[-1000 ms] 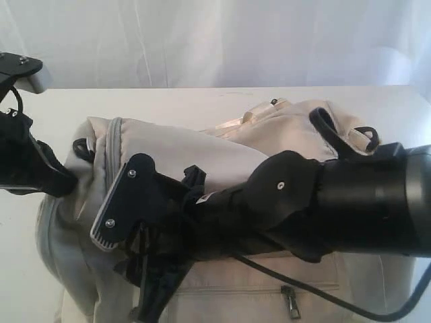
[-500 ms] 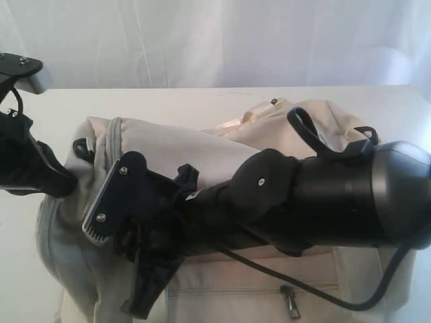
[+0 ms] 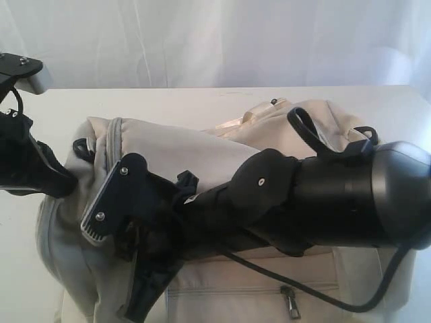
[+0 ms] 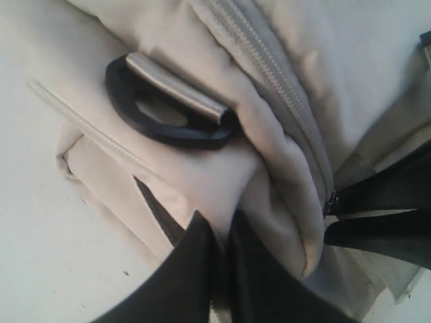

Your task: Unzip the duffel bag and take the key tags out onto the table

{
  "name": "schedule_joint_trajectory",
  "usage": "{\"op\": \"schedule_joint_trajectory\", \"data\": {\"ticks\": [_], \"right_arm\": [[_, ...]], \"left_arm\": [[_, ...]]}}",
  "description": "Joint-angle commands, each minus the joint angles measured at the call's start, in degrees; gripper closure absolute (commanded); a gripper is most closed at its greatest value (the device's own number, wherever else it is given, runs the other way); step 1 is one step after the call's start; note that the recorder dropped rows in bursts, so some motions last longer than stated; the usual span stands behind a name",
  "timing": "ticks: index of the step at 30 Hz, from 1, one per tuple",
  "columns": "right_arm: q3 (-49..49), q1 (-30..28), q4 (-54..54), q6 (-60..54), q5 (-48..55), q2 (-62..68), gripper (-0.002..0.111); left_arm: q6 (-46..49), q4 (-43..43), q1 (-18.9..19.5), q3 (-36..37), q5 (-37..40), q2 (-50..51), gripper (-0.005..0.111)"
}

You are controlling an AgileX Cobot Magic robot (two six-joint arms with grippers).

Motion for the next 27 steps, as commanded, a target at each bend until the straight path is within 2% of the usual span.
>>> {"op": "schedule_joint_trajectory", "data": {"ticks": [1, 6, 12, 14, 27], "right_arm": [[-0.3, 0.1, 0.2, 3.6, -1.4, 0.1, 0.096], [-0.3, 0.0, 0.2, 8.2, -2.2, 0.1, 0.092], [-0.3, 0.0, 0.1, 8.4, -0.3, 0.1, 0.073], [-0.3, 0.0, 0.1, 8.4, -0.3, 0.1, 0.07], [-0.3, 0.0, 0.0, 9.0, -0.3, 3.8, 0.07]], "left_arm": [[0.1, -2.1, -0.1, -0.3, 2.7, -0.4, 0.106], [0.1, -2.1, -0.1, -0.3, 2.7, -0.4, 0.106], [0.1, -2.1, -0.1, -0.3, 2.7, -0.4, 0.106], [0.1, -2.1, -0.1, -0.3, 2.7, -0.4, 0.106], [0.0, -2.1, -0.1, -0.3, 2.9, -0.4, 0.106]]}}
